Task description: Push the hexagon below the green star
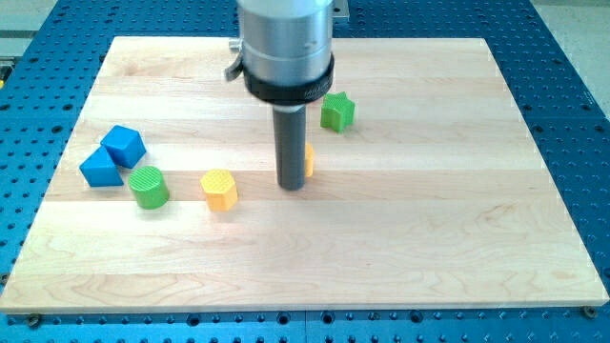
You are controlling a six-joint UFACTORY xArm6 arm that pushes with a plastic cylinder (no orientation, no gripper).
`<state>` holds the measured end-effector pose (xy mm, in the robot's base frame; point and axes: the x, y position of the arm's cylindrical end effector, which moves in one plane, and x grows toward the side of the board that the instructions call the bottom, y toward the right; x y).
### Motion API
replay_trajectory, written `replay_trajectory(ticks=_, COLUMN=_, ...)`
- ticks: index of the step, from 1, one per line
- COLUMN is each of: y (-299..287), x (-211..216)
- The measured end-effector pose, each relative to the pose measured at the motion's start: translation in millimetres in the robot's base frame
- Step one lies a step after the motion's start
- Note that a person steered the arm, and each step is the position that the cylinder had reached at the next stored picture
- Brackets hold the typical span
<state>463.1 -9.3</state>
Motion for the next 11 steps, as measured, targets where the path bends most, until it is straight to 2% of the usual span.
replay_trajectory(ticks=1, y=14, x=-7)
replay_trajectory(ticks=2, y=18, x=18)
replay_trajectory(ticks=3, y=-6, x=105)
replay_trajectory(ticks=4, y=-111, x=99)
replay_trajectory(ticks=5, y=-137, x=59)
replay_trajectory(ticks=6, y=-94, x=38)
replay_trajectory(ticks=7, y=-46, x=36)
replay_trajectory(ticks=8, y=-49, x=44)
replay_trajectory(ticks=9, y=-63, x=28)
replay_trajectory(ticks=11, y=27, x=28)
